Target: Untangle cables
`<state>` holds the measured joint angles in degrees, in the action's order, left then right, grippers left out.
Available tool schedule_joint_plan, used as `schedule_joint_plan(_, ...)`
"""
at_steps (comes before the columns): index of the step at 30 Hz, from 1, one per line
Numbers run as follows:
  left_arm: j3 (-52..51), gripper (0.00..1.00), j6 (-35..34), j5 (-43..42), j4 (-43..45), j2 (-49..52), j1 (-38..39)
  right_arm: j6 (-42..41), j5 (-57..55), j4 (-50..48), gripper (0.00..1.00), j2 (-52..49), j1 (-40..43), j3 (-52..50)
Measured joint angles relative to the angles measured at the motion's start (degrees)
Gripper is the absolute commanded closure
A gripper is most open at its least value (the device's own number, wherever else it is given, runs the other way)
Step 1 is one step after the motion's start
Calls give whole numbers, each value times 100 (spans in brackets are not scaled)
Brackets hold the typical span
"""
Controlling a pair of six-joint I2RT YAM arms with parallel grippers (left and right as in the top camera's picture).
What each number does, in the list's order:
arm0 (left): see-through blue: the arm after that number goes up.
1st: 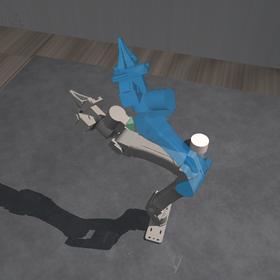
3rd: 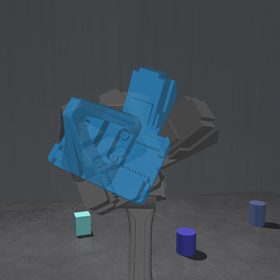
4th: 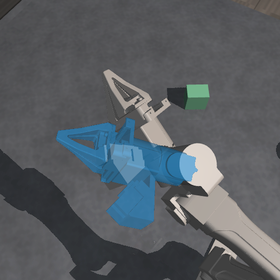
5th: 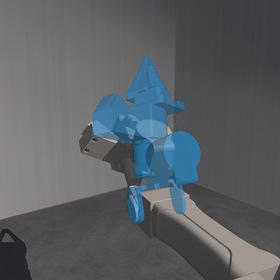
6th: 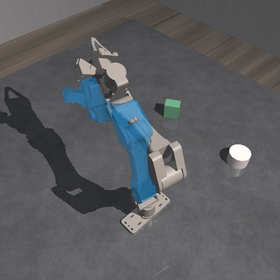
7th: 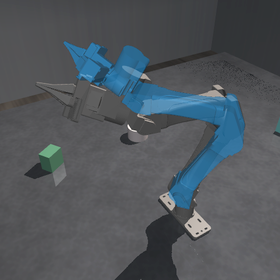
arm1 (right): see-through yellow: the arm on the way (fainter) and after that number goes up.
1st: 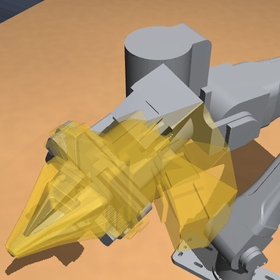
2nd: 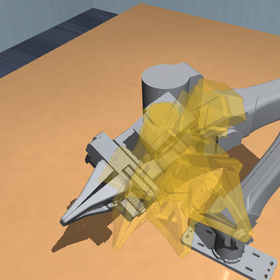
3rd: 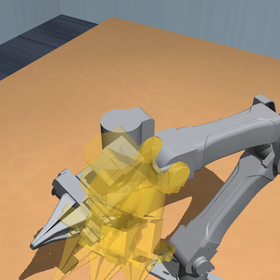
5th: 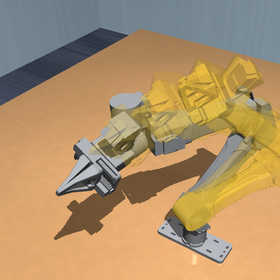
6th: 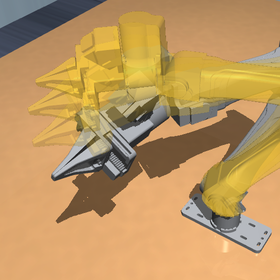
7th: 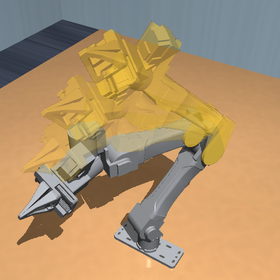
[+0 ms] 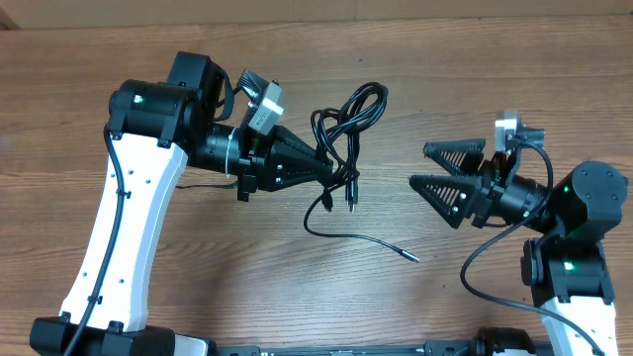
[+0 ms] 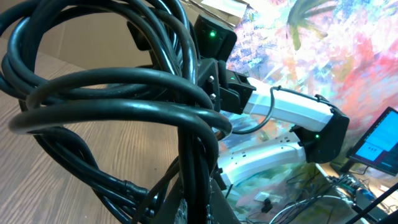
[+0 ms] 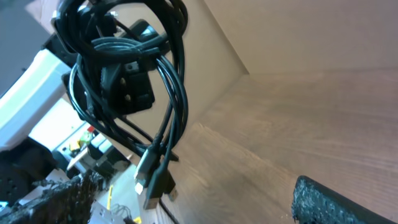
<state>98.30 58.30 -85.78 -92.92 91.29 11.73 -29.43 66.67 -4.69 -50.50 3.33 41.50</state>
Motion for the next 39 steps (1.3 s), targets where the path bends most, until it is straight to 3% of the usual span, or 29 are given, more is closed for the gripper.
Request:
schedule_joint_plan(5,0,96,-17,-52,-33,0,76,-63,61,-964,19,-260,0,20)
schedule_joint_plan(17,0,96,-72,-79,122,0,796,-79,59,-1923,19,-872,-442,28)
schedule_joint_plan(30,0,96,-74,-79,120,0,890,-166,-24,-2850,19,-966,-461,28)
schedule_joint_plan(39,0,96,-74,-79,275,0,1224,-334,-26,-3023,28,-966,-527,28)
